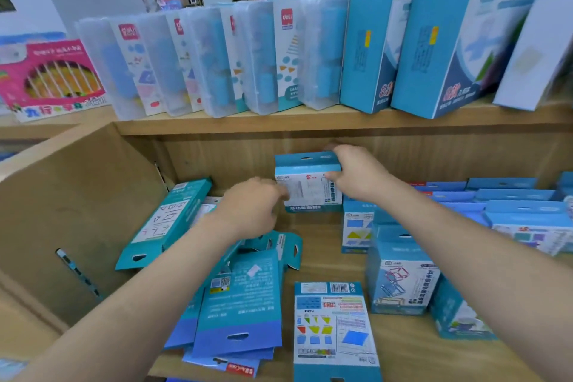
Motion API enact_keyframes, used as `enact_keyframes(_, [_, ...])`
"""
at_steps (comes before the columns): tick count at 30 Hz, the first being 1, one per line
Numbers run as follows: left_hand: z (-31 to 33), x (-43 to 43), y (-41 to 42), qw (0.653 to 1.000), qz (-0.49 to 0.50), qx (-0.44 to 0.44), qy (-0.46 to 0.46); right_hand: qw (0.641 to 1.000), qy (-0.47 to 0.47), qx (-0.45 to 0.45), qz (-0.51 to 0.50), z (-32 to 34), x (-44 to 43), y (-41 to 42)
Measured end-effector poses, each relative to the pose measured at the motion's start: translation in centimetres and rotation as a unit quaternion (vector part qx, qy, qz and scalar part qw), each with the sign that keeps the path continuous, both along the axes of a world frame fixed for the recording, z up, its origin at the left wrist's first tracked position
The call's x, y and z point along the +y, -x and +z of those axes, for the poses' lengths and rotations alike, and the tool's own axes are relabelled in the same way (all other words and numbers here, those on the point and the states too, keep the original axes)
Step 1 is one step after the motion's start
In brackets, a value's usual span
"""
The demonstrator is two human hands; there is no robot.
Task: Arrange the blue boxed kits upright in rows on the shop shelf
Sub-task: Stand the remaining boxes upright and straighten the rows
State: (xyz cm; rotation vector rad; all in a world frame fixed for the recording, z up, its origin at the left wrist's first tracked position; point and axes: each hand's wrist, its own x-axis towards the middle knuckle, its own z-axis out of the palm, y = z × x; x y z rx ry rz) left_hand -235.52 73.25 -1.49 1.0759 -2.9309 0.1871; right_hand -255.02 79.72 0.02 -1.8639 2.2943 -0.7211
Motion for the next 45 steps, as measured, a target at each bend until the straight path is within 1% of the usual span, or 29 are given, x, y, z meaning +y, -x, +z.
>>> enact_keyframes(2, [-0.3,0.7,1.2,0.998,-0.017,-0.042,0.041,0.995,-0.017,0.097,-0.01,-0.2,-0.3,-0.2])
enact_keyframes(4, [-1.0,1.4,2.5,0.99,-0.04,-0.118,0.068,0.986,-0.023,0.167,-0.014,-0.7,-0.5,-0.2])
enact_keyframes(8, [-3.3,1.3,5.2,0.963,-0.04,-0.264,0.024,0.971,-0.041,0.237,-0.007,-2.2,-1.0,0.0])
enact_keyframes(10, [-4.4,0.7,6.1,0.95,-0.038,-0.309,-0.007,0.962,-0.064,0.264,-0.008,-2.9,-1.3,0.1])
enact_keyframes(12, [-5.2,0.2,6.7,0.944,-0.034,-0.326,-0.043,0.953,-0.085,0.291,-0.008,-3.4,-1.6,0.3])
enact_keyframes(15, [-6.0,-0.4,6.9,0.943,-0.027,-0.325,-0.072,0.943,-0.096,0.319,-0.006,-4.0,-2.2,0.3])
enact_keyframes(19, [-6.7,-1.4,7.2,0.946,-0.007,-0.302,-0.122,0.952,-0.076,0.296,0.012,-3.8,-2.2,0.7])
enact_keyframes(22, [-6.6,-1.5,7.3,0.947,-0.008,-0.3,-0.118,0.964,-0.056,0.258,0.046,-3.7,-1.9,0.9])
enact_keyframes(24, [-6.3,-1.2,7.3,0.943,-0.014,-0.311,-0.114,0.964,-0.088,0.236,0.079,-3.8,-1.8,1.0])
enact_keyframes(26, [-6.0,-1.0,7.4,0.94,-0.012,-0.318,-0.122,0.958,-0.122,0.239,0.1,-4.1,-1.8,1.1])
enact_keyframes(28, [-5.6,-0.8,7.3,0.953,-0.007,-0.283,-0.11,0.959,-0.133,0.228,0.106,-4.1,-1.8,1.3])
enact_keyframes(29, [-5.4,-0.8,7.3,0.968,-0.009,-0.235,-0.084,0.96,-0.141,0.216,0.109,-3.9,-1.8,1.5])
enact_keyframes(31, [-5.0,-0.6,7.1,0.995,-0.02,-0.101,-0.013,0.963,-0.168,0.174,0.118,-3.6,-1.7,1.9])
enact_keyframes(32, [-5.1,-0.6,7.0,0.999,-0.03,-0.042,0.018,0.965,-0.182,0.148,0.122,-3.4,-1.5,2.1])
enact_keyframes(34, [-5.3,-0.9,7.0,0.997,-0.051,0.025,0.059,0.973,-0.181,0.077,0.12,-3.0,-0.9,2.6])
enact_keyframes(36, [-5.5,-1.3,7.1,0.994,-0.059,0.047,0.074,0.986,-0.132,-0.022,0.096,-2.4,0.1,3.2])
enact_keyframes(37, [-5.6,-1.4,7.2,0.993,-0.061,0.053,0.084,0.99,-0.101,-0.057,0.075,-2.1,0.8,3.7])
enact_keyframes(38, [-5.6,-1.5,7.4,0.992,-0.062,0.059,0.093,0.993,-0.074,-0.074,0.056,-1.7,1.5,4.3])
enact_keyframes(40, [-5.6,-1.5,7.7,0.99,-0.059,0.071,0.102,0.995,-0.047,-0.079,0.032,-1.3,3.3,5.7])
enact_keyframes(45, [-5.5,-1.4,8.6,0.99,-0.046,0.062,0.121,0.998,-0.055,-0.039,-0.009,-1.6,6.8,7.8])
